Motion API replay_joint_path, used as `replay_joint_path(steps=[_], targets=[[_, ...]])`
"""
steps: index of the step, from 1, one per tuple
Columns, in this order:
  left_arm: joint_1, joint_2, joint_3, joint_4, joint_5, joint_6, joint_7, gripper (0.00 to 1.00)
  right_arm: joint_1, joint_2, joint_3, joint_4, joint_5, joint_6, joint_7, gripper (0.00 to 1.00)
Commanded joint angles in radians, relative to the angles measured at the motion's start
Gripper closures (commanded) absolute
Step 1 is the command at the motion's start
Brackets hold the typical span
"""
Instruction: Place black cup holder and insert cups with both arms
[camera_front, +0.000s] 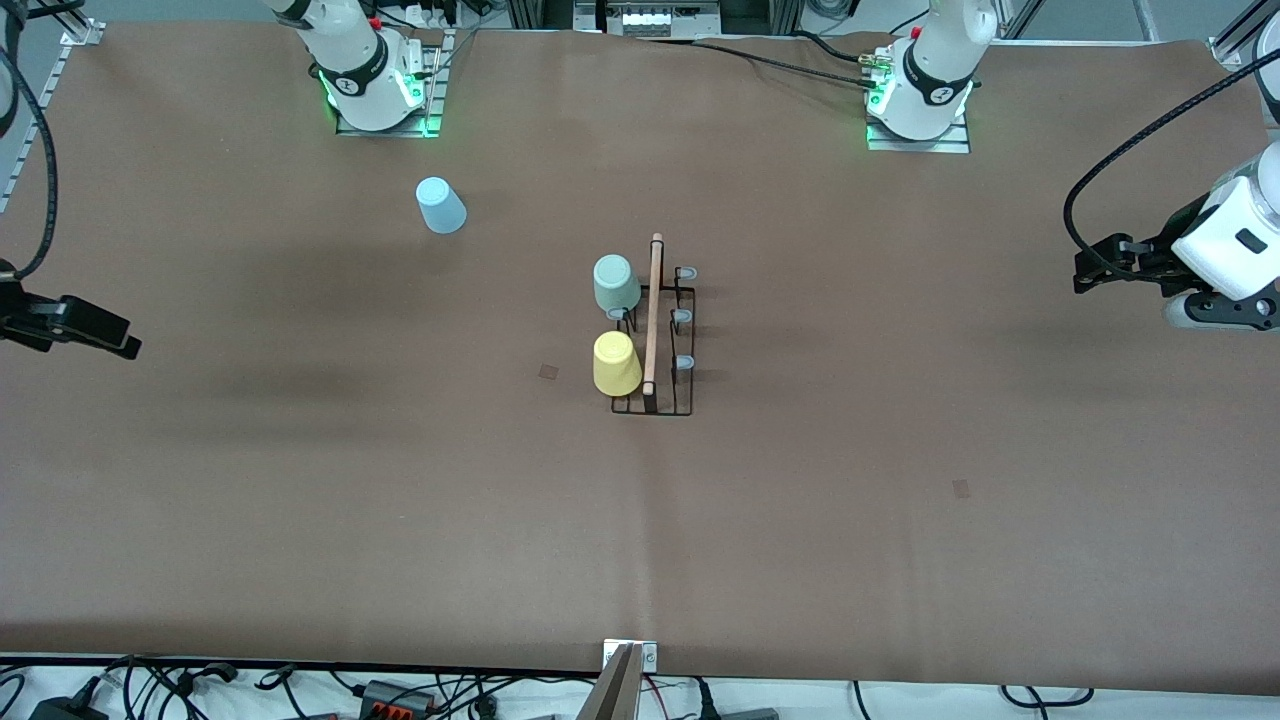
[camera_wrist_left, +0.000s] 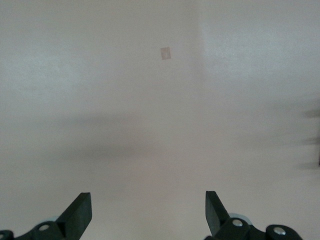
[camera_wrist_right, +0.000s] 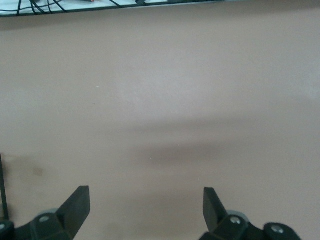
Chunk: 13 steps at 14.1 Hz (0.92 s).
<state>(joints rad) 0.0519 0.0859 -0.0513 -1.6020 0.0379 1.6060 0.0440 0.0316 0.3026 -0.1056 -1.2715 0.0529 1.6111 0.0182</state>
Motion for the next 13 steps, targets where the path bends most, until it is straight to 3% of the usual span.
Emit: replay_joint_path(steps=[1, 4, 9, 13], targets=[[0.002, -0.017, 0.002, -0.018, -0.007, 0.006, 0.011, 0.0, -0.003, -0.06, 0.035, -0.074, -0.027, 0.0, -0.011, 0.0], [0.003, -0.017, 0.002, -0.018, -0.007, 0.002, 0.011, 0.0, -0.002, -0.144, 0.035, -0.182, -0.034, 0.007, -0.024, 0.0], [0.002, -0.017, 0.002, -0.018, -0.007, 0.002, 0.011, 0.0, 0.005, -0.348, 0.035, -0.489, -0.053, 0.125, -0.023, 0.0], [0.002, -0.017, 0.002, -0.018, -0.007, 0.002, 0.011, 0.0, 0.01, -0.349, 0.037, -0.467, -0.053, 0.096, -0.026, 0.0]])
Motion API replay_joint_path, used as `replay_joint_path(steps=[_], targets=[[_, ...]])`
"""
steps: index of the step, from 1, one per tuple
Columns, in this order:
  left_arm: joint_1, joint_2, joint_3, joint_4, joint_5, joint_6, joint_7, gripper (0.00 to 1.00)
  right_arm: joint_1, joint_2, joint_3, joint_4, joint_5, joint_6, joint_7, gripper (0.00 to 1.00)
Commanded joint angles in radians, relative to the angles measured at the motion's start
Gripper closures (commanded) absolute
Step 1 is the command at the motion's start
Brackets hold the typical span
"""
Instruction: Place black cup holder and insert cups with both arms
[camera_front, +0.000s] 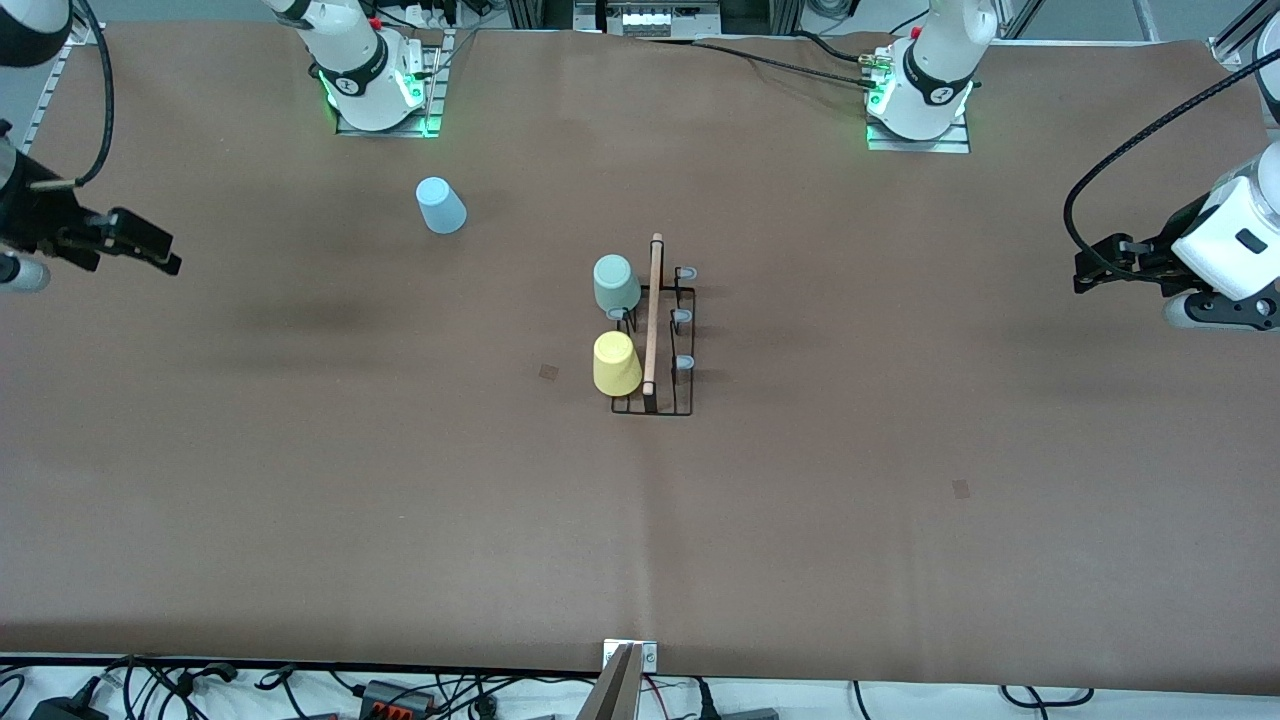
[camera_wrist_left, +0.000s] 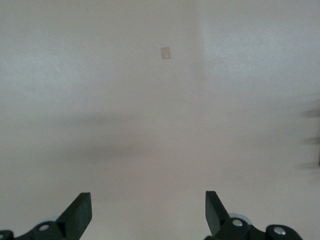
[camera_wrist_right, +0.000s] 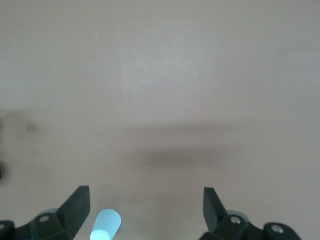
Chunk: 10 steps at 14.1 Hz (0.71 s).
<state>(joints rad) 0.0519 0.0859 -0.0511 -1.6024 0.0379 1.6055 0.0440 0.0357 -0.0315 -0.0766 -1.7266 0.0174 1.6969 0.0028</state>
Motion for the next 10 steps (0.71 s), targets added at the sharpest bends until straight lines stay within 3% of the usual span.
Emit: replay_joint_path(steps=[1, 10], targets=[[0.003, -0.017, 0.002, -0.017, -0.007, 0.002, 0.011, 0.0, 0.015, -0.011, 0.008, -0.005, -0.017, 0.013, -0.009, 0.0], [0.002, -0.017, 0.002, -0.017, -0.007, 0.001, 0.011, 0.0, 0.016, -0.019, 0.006, -0.005, -0.019, 0.007, -0.027, 0.0]])
